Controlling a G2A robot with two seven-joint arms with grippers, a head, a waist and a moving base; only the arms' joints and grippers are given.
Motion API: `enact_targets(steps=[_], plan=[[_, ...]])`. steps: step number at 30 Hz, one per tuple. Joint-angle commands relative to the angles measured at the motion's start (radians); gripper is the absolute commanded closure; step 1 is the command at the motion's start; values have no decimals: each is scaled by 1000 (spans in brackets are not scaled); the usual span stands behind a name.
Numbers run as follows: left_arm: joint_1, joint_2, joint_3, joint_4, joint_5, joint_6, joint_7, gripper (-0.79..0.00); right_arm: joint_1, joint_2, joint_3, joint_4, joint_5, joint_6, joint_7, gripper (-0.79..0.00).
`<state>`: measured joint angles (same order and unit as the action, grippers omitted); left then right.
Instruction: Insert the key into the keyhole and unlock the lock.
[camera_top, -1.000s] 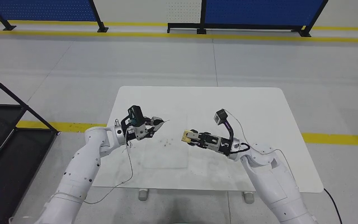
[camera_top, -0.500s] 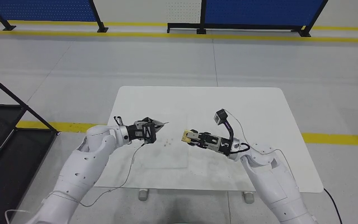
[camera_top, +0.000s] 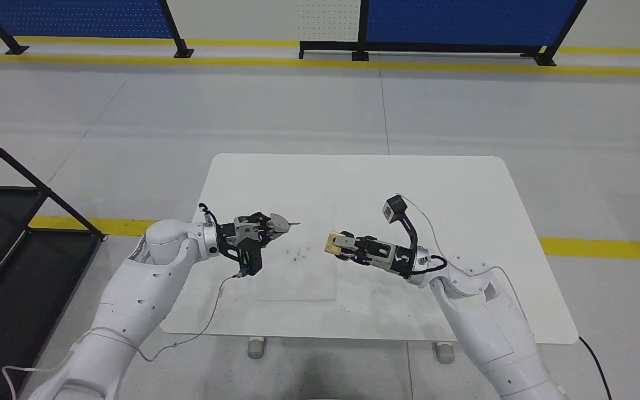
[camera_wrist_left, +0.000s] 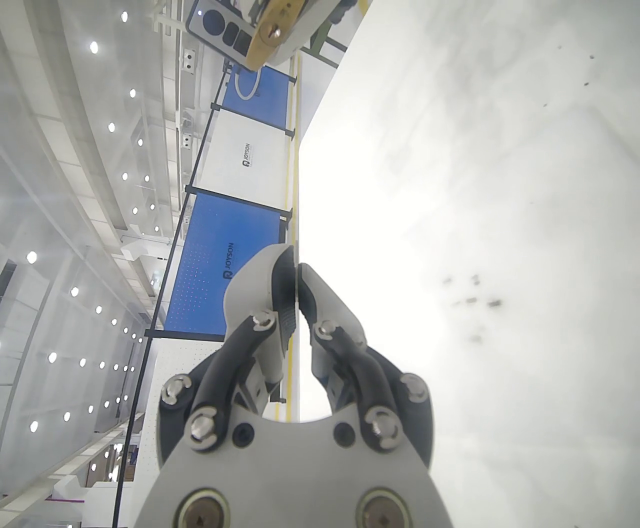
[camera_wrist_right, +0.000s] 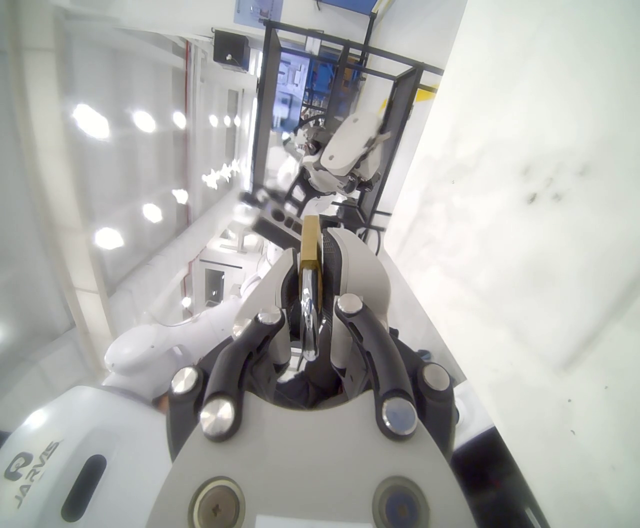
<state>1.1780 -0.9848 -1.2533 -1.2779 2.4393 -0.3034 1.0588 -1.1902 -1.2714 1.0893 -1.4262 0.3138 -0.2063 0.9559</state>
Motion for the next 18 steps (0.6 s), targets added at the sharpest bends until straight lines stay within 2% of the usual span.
enact_targets(steps=[1, 4, 8, 13, 18], plan=[[0, 0, 0, 0, -1, 0, 0, 0, 0, 0, 0, 0, 0, 0, 0, 0], [4, -1, 0, -2, -10, 5, -8, 0, 0, 0, 0, 0, 0, 0, 0, 0], [4, 8, 0, -23, 80, 131, 0, 0, 0, 0, 0, 0, 0, 0, 0, 0], [11, 15, 0, -25, 125, 331, 89, 0, 0, 0, 0, 0, 0, 0, 0, 0], [16, 15, 4, -12, 119, 438, 118, 0, -1, 0, 0, -2, 0, 1, -4, 0]])
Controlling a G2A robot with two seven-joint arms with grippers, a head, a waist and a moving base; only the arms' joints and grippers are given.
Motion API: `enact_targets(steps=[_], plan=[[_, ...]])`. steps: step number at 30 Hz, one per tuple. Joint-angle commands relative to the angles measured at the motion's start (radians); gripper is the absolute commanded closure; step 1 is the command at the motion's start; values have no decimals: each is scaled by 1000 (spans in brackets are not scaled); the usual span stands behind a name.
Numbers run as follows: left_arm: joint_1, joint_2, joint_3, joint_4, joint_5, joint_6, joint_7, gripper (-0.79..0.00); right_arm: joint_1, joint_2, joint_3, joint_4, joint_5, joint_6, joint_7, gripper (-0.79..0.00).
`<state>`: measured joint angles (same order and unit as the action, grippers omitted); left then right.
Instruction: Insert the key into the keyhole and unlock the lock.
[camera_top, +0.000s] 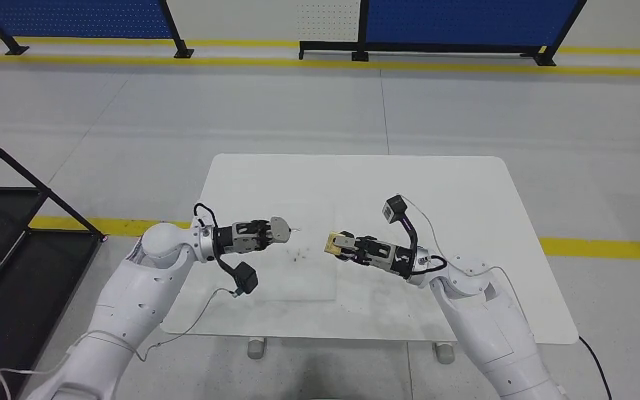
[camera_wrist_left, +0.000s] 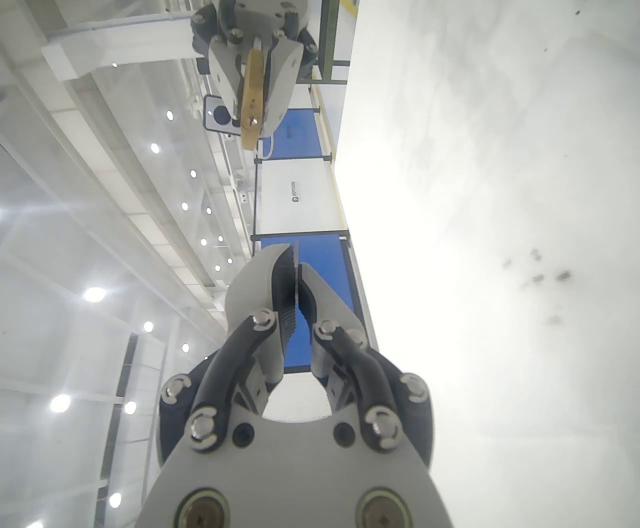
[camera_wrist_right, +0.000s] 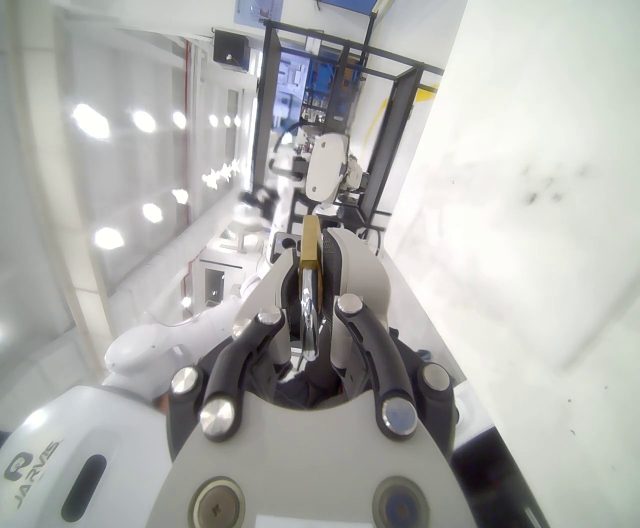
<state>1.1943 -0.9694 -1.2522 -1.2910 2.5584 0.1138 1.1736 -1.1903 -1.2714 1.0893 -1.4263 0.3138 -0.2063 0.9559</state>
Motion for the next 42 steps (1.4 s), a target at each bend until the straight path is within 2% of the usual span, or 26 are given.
enact_targets(steps=[1, 9, 16, 31, 42], plan=[[1, -1, 6, 4, -6, 34, 8, 0, -5, 0, -3, -10, 2, 7, -8, 0], [15, -2, 24, -25, 30, 125, -54, 0, 12, 0, -12, 34, 177, 117, 130, 0], [46, 2, 30, -93, 99, 204, -91, 0, 37, -5, -43, 82, 178, 101, 143, 0], [67, 14, 29, -141, 63, 189, 9, 0, 65, -5, -65, 124, 149, 40, 144, 0], [66, 15, 29, -140, 66, 189, 9, 0, 66, -5, -63, 124, 150, 36, 132, 0]])
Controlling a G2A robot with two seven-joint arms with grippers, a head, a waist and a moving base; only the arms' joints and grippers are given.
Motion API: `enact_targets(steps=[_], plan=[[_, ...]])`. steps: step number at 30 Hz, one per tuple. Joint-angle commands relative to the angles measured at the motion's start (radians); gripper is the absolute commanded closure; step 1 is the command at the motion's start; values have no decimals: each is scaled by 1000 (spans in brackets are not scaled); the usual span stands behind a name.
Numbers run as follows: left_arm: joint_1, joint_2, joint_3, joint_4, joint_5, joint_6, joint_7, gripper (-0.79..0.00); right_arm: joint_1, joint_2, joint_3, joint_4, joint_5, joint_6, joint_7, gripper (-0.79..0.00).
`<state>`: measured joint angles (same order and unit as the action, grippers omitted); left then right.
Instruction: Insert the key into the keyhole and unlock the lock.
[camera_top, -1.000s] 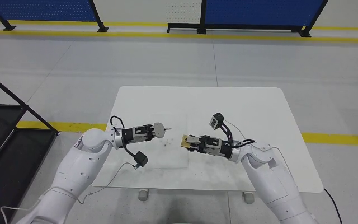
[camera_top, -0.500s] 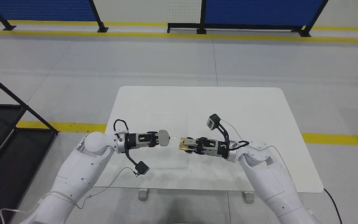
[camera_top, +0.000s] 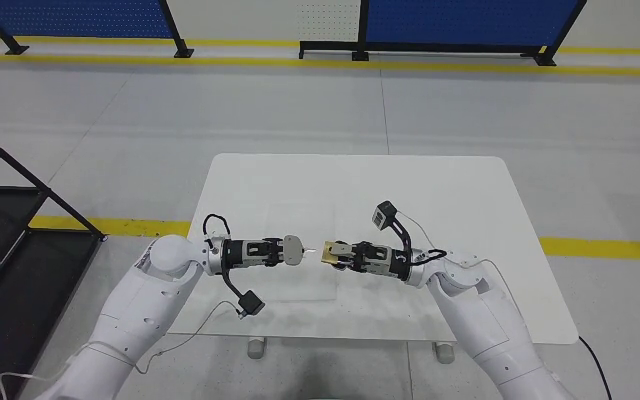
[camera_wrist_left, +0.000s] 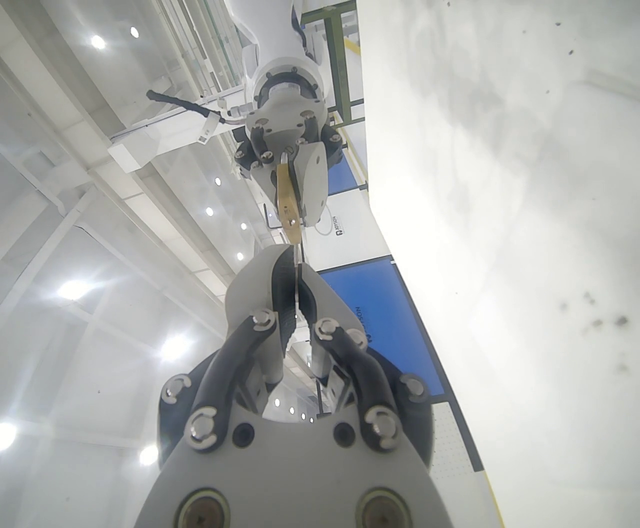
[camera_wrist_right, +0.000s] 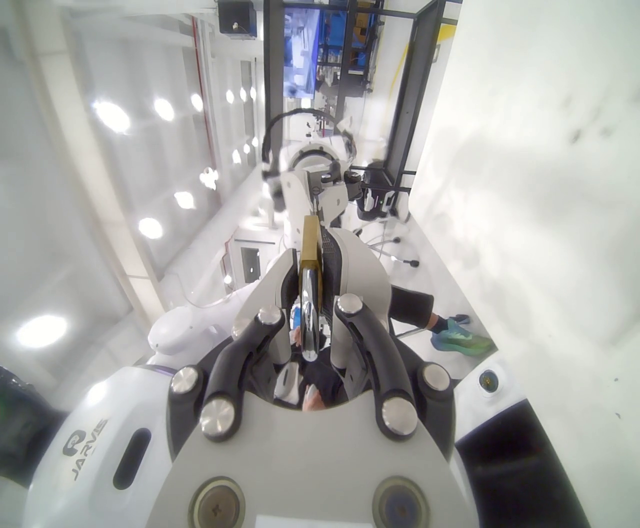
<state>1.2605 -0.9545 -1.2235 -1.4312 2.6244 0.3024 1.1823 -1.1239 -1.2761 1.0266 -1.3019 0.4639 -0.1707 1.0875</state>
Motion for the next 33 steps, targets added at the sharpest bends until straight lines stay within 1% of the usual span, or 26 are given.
enact_targets(steps=[1, 6, 14, 19, 23, 33], plan=[[0, 0, 0, 0, 0, 0, 0, 0, 0, 0, 0, 0, 0, 0, 0, 0], [15, 2, -2, -14, 8, 4, -19, 0, 0, 0, 0, 0, 0, 0, 0, 0], [51, 10, -22, -19, -37, 43, 9, 0, 0, 0, 0, 0, 0, 0, 0, 0], [50, 9, -10, -23, -35, 72, 18, 0, -14, 2, -3, -22, -17, 8, -25, 0], [53, 9, -2, -28, -33, 79, 4, 0, -19, 6, 1, -32, -19, 15, -11, 0], [53, 8, 13, -35, -42, 83, -5, 0, -16, 9, -4, -27, -10, -15, 15, 0]])
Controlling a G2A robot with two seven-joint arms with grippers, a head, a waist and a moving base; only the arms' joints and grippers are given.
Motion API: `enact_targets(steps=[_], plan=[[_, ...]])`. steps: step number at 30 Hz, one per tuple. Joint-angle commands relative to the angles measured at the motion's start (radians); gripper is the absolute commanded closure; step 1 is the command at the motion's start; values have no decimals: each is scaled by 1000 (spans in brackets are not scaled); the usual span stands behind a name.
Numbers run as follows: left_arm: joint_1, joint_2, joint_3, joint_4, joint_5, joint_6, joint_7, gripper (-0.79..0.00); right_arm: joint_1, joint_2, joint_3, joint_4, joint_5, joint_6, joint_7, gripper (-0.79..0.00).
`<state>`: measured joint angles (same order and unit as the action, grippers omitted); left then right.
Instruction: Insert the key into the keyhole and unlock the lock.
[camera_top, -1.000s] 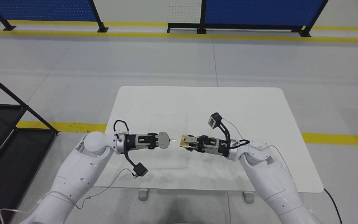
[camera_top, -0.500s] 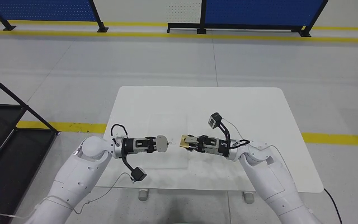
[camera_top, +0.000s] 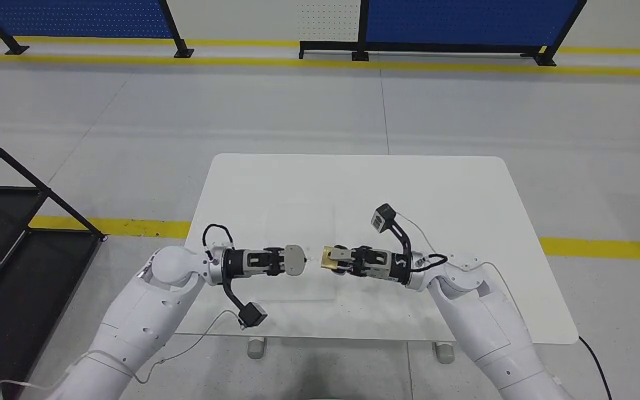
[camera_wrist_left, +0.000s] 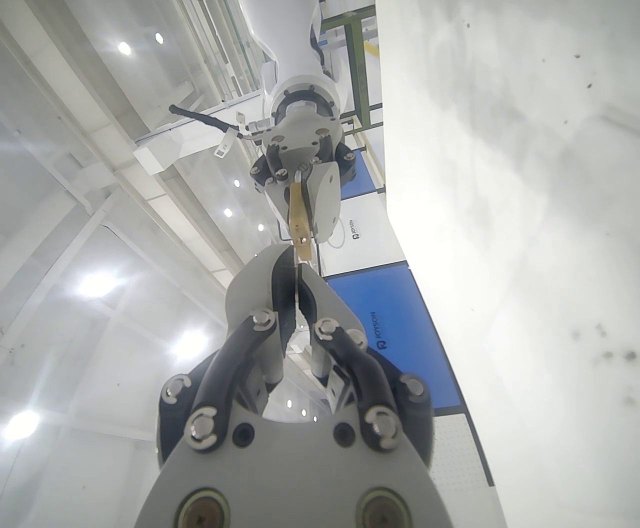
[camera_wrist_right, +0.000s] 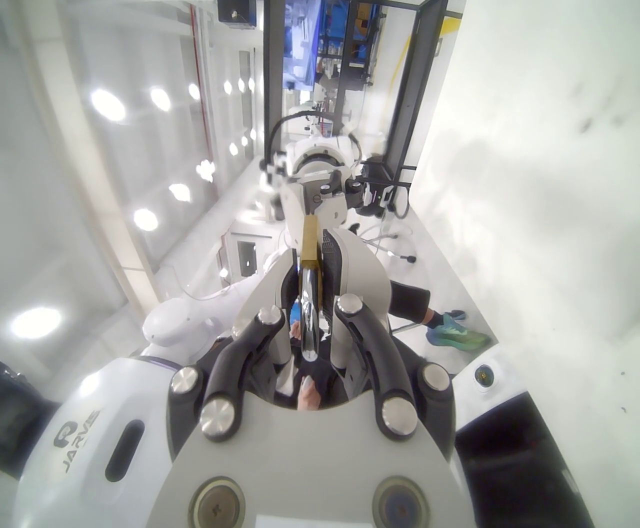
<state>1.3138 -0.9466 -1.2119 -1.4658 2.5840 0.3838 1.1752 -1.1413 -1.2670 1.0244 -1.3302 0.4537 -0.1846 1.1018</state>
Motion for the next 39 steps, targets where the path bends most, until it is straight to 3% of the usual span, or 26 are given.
enact_targets(steps=[1, 39], plan=[[0, 0, 2, 1, -3, 3, 2, 0, 2, 0, -3, 3, 1, -2, 0, 0], [-27, 1, 39, 31, -7, 10, -7, 0, 7, 8, -22, 1, -7, -19, -17, 0]])
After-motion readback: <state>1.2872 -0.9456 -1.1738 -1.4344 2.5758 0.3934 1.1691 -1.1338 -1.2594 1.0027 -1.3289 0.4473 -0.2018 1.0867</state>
